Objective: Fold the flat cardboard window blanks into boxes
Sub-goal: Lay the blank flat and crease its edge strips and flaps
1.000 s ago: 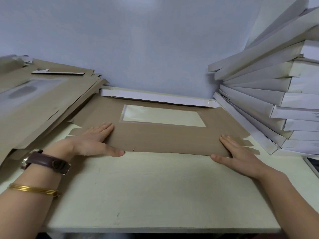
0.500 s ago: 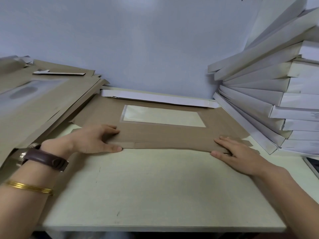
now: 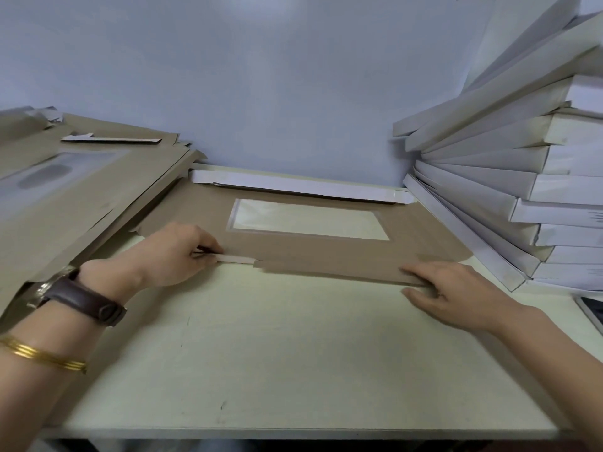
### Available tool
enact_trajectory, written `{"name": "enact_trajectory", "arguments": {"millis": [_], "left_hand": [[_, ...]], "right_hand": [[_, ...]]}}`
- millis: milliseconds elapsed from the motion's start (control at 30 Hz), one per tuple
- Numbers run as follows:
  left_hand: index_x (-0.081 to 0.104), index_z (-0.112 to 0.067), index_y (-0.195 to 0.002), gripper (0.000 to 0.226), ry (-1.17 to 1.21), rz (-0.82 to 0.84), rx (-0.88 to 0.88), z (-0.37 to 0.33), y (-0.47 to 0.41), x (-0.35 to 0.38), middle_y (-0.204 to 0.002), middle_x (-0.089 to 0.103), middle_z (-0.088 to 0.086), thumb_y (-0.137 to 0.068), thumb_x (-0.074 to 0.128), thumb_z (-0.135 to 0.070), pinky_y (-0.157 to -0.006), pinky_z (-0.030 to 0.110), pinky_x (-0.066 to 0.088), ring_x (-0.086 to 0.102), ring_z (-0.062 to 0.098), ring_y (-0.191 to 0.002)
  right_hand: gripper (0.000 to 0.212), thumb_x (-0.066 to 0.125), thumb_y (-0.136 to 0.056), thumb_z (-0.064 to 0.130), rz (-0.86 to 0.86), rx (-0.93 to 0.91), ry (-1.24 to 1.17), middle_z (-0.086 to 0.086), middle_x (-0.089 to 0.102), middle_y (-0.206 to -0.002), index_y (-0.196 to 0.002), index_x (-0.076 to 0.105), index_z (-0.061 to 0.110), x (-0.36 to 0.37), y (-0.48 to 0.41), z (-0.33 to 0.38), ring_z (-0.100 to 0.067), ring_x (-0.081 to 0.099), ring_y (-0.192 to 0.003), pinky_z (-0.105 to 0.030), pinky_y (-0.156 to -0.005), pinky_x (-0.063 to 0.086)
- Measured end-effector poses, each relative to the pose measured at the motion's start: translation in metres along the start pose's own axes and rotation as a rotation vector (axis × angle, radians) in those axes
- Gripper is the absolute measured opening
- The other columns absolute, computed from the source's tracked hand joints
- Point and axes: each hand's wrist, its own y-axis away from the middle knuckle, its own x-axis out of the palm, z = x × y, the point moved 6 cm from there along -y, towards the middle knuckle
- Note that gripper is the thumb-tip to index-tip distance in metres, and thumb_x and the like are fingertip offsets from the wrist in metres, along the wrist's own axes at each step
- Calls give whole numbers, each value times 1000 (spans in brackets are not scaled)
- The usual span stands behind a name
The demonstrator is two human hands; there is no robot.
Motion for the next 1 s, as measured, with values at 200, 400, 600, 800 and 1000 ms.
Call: {"name": "enact_trajectory", "arguments": {"millis": [200,400,600,800,1000], "left_hand": [[65,-11,-80,18,27,12,-75,4,-5,-1,-73,62,2,-92,59,-23,-64,30,40,53,23,-75],[66,-10,-87,14,45,34,-123,5,-14,-3,-80,62,4,-92,56,-19,-65,31,39,53,25,-79],[65,-9,-87,11,65,-23,-132,5,-18,-1,-82,61,4,-90,57,-16,-64,30,36,52,25,-80],[62,-13,-92,7,71,-55,-109,8,-24,4,-83,58,0,-88,57,-15,-56,25,30,49,21,-79],[53,-13,-118,36,-115,-134,-35,3,-26,15,-114,58,6,-82,57,-12,-85,36,43,54,31,-102]], "right_hand": [[33,39,-100,36,-8,81,-99,1,58,-69,-83,58,15,-6,-15,-14,-16,53,-69,-37,-68,45],[37,45,-100,28,7,154,-138,-1,46,-61,-67,38,13,-9,-32,-18,-23,45,-64,-38,-58,33],[39,49,-98,27,2,199,-120,0,40,-59,-64,33,14,-11,-39,-17,-22,39,-60,-34,-54,24],[33,49,-95,30,-13,257,-106,3,46,-62,-65,41,20,-8,-43,-19,-17,46,-64,-30,-51,25],[24,52,-96,28,-64,287,-91,-4,63,-106,-115,61,17,2,-47,-15,-27,55,-101,-37,-83,44]]}}
